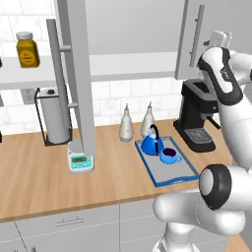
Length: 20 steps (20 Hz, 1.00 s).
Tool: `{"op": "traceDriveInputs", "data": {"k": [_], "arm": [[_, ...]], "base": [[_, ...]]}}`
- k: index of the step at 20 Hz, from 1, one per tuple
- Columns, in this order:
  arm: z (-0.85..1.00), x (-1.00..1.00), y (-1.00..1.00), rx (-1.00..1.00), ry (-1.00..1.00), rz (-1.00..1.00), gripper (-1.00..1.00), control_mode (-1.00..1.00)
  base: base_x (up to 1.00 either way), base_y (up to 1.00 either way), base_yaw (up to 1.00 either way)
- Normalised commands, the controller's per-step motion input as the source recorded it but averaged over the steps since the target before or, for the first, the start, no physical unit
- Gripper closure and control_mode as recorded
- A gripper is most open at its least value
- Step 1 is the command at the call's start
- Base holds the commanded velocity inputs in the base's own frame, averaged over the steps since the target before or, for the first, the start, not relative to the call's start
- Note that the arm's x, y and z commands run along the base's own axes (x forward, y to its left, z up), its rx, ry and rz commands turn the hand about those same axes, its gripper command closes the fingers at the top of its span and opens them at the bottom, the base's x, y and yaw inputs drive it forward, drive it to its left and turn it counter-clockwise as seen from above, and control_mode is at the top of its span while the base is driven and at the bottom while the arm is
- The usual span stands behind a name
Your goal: Pick the kettle from the counter and place it on the tray. Then pick the mug from the cabinet and place it on the tray. Then close the cabinet doors.
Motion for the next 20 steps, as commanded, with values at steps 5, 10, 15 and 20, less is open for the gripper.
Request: {"op": "traceDriveInputs", "data": {"k": [5, 10, 15, 20], "arm": [[-0.17, 1.0, 0.13, 0.0, 0.02, -0.13, -1.0, -1.0], [-0.27, 1.0, 0.0, 0.0, 0.02, -0.12, -1.0, -1.0], [-0.18, 0.81, 0.0, 0.0, 0.02, -0.03, -1.0, -1.0], [0.0, 0.18, -0.04, -0.02, 0.05, 0.0, -1.0, -1.0]], "base": [[0.0, 0.0, 0.0], [0.0, 0.0, 0.0], [0.0, 0.0, 0.0], [0.0, 0.0, 0.0]]}}
